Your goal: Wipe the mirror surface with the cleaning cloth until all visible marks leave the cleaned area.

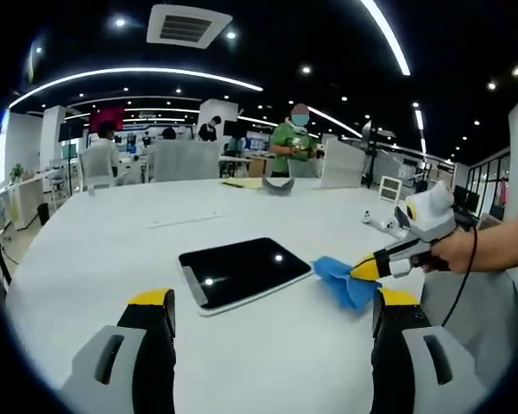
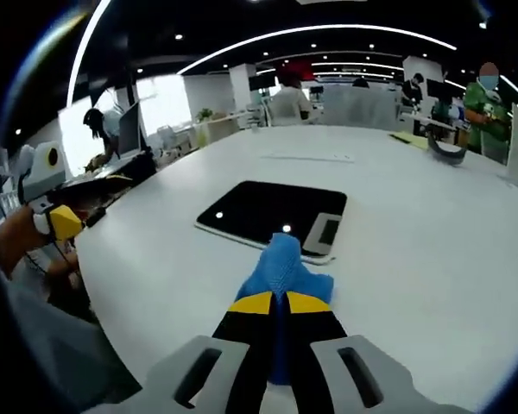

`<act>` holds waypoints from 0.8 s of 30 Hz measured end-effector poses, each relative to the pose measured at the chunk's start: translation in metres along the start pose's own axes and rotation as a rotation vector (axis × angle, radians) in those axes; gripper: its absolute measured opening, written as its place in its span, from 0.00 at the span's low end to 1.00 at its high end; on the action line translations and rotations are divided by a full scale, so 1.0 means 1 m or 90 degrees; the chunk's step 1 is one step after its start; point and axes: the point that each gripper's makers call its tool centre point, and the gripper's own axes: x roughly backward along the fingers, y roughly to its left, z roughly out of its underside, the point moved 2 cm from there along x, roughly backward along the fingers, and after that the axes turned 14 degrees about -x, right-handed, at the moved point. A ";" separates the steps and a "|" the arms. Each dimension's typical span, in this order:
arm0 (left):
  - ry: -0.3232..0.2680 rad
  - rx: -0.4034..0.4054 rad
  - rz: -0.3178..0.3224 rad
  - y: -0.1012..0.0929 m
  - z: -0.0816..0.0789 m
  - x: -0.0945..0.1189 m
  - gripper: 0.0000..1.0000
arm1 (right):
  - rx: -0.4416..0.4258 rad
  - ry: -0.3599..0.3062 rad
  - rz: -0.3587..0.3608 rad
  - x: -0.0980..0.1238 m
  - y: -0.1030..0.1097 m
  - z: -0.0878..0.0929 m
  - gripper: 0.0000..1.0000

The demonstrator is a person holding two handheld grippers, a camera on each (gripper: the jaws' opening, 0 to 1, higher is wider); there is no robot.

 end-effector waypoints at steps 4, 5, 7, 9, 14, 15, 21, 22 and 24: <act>-0.001 -0.001 0.005 -0.001 -0.001 -0.002 0.95 | 0.014 0.021 0.016 0.002 -0.007 0.008 0.00; -0.002 -0.002 0.006 -0.001 -0.002 -0.002 0.95 | 0.009 0.026 0.016 0.001 -0.008 0.010 0.00; -0.003 -0.002 0.007 -0.001 -0.003 -0.004 0.95 | 0.011 0.032 0.019 -0.001 -0.010 0.012 0.00; -0.004 -0.002 0.007 -0.001 -0.004 -0.004 0.95 | 0.008 0.039 0.016 -0.004 -0.009 0.015 0.00; -0.003 -0.002 0.006 0.002 -0.004 -0.004 0.95 | 0.016 0.073 0.002 -0.011 -0.003 0.028 0.00; -0.004 -0.002 0.005 0.002 -0.004 -0.004 0.95 | 0.021 0.079 -0.001 -0.012 -0.002 0.031 0.00; -0.003 0.001 0.002 0.004 -0.003 -0.003 0.95 | 0.070 0.113 0.004 -0.016 -0.002 0.042 0.04; -0.003 0.002 0.002 0.004 -0.002 -0.003 0.95 | 0.078 0.115 0.007 -0.016 -0.002 0.043 0.06; -0.003 0.002 0.002 0.004 -0.002 -0.003 0.95 | 0.081 0.113 0.010 -0.017 -0.002 0.041 0.08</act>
